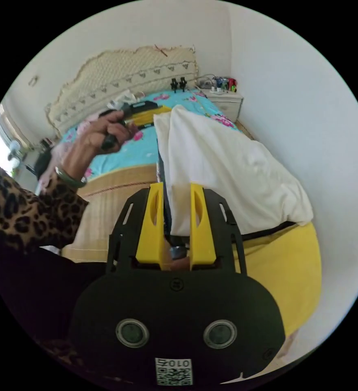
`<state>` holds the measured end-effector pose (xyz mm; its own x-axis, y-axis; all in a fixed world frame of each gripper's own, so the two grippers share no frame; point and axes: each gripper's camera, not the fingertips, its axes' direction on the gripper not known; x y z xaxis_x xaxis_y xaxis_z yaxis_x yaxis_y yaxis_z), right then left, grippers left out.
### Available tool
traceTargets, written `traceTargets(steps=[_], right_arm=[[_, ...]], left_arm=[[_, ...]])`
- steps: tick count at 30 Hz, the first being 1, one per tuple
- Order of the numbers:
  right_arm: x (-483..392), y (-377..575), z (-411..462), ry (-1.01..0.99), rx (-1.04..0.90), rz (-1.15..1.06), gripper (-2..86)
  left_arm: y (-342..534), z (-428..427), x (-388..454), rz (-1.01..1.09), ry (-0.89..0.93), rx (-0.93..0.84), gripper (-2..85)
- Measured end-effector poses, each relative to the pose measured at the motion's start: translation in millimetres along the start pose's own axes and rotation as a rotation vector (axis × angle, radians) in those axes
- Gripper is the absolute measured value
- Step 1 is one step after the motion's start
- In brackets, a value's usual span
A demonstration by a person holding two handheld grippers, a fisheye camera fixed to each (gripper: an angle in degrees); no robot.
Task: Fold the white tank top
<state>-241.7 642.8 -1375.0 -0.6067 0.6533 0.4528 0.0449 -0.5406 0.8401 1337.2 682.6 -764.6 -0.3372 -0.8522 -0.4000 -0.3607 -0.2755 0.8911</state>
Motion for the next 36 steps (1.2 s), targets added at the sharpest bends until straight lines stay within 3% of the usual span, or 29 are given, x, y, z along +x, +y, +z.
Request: traceTargets(steps=[4,11,15,19,23,25,26,32,36], right_arm=[[-39.5,23.2,11.8,0.071,0.037,-0.01,4.0],[-72.0,59.2,-1.2,-0.04,0.134,-0.012,3.3],[-90.1,78.6,48.8,-0.086,-0.032,-0.079,3.4],[-100.9,94.4,73.1,-0.16,0.002,0.013,3.7],[-111.5,109.0,65.5,-0.236,0.007,-0.03,3.7],[-108.2,117.7,54.0,-0.321,-0.001,-0.068,3.2],[-103.3,119.7,49.6,-0.315,0.005,-0.053,3.0],[-20.9,171.1,-7.2,-0.398,0.183,0.222,2.6],[-28.8,293.8,-70.2,-0.463,0.384,0.329,2.7]], left_arm=[[0.7,-25.9,-7.9,-0.018,0.024,0.058,-0.1],[22.4,-2.3,19.9,0.067,0.068,-0.099,-0.1],[38.7,15.6,43.3,0.17,0.026,-0.166,-0.1],[50.9,53.4,53.2,0.233,0.036,-0.258,-0.1],[65.5,113.1,59.1,0.36,-0.109,-0.414,-0.2],[66.2,121.2,41.9,0.343,-0.29,-0.384,-0.2],[67.0,119.2,31.2,0.346,-0.28,-0.373,-0.3],[75.4,117.6,21.3,0.339,-0.262,-0.376,-0.4],[87.1,120.8,38.4,0.311,-0.129,-0.364,-0.2]])
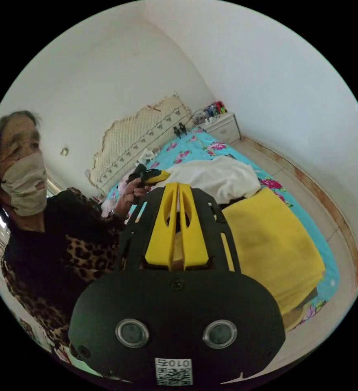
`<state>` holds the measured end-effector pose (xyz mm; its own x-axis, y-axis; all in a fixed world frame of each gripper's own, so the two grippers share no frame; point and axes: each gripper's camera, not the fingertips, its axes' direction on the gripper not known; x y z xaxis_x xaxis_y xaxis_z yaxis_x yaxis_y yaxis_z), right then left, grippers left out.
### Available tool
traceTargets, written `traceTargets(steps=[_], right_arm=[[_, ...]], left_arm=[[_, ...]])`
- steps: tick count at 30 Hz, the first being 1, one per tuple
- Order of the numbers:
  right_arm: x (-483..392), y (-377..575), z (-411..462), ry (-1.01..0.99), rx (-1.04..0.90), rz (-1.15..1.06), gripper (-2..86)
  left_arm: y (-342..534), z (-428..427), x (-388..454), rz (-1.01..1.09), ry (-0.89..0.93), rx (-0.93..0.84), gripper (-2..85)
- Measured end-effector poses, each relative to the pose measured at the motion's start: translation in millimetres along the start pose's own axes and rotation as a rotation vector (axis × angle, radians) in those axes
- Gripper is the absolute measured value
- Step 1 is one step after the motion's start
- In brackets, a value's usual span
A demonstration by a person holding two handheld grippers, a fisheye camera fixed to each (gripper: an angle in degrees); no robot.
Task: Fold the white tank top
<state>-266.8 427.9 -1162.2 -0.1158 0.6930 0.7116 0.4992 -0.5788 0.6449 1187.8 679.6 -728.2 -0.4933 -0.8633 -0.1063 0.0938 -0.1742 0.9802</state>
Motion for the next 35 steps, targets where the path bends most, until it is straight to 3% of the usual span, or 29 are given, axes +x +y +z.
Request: traceTargets(steps=[2,6,8,10,13,17,20,24,27,28,30,32,35], right_arm=[[-14.6,51.2,-43.3,0.066,0.061,0.066,2.8],[-85.6,174.9,-129.2,0.353,0.199,0.218,2.9],[-136.0,222.7,-160.8,0.575,0.269,0.257,2.9],[-209.3,273.9,-189.5,0.976,0.342,0.258,3.1],[-273.5,327.1,-208.6,1.283,0.427,0.179,3.3],[-285.9,389.5,-239.6,1.217,0.497,0.083,3.9],[-279.9,418.0,-262.1,1.266,0.378,0.1,4.3],[-308.6,430.0,-289.8,1.577,0.189,0.232,2.2],[-357.4,435.8,-323.2,1.837,0.243,0.267,1.8],[-379.4,436.4,-342.8,1.839,0.285,0.27,1.9],[-405.5,435.6,-382.8,1.712,0.331,0.342,2.2],[-433.3,436.9,-424.8,1.576,0.455,0.401,2.8],[-492.5,429.8,-473.6,1.374,0.624,0.343,4.4]], left_arm=[[-3.4,11.8,54.8,0.255,0.19,0.014,-0.2],[6.3,72.6,126.8,0.519,0.086,-0.071,-0.2],[24.9,139.1,151.9,0.573,0.201,-0.203,-0.2],[48.1,185.4,177.2,0.642,0.234,-0.258,-0.2],[102.5,245.1,243.0,0.909,0.132,-0.212,-0.1],[190.5,337.8,326.2,1.215,0.041,-0.107,-0.1],[242.1,422.1,362.5,1.284,0.002,-0.125,0.0],[289.4,518.7,395.7,1.293,-0.063,-0.15,-0.2],[349.0,570.9,441.1,1.507,-0.31,0.066,-0.2],[370.1,587.8,458.4,1.551,-0.337,0.149,-0.3],[383.1,614.1,481.3,1.524,-0.246,0.104,-0.3],[382.0,658.7,510.6,1.438,-0.07,-0.143,-0.2],[389.4,689.2,553.1,1.391,0.065,-0.236,-0.2]])
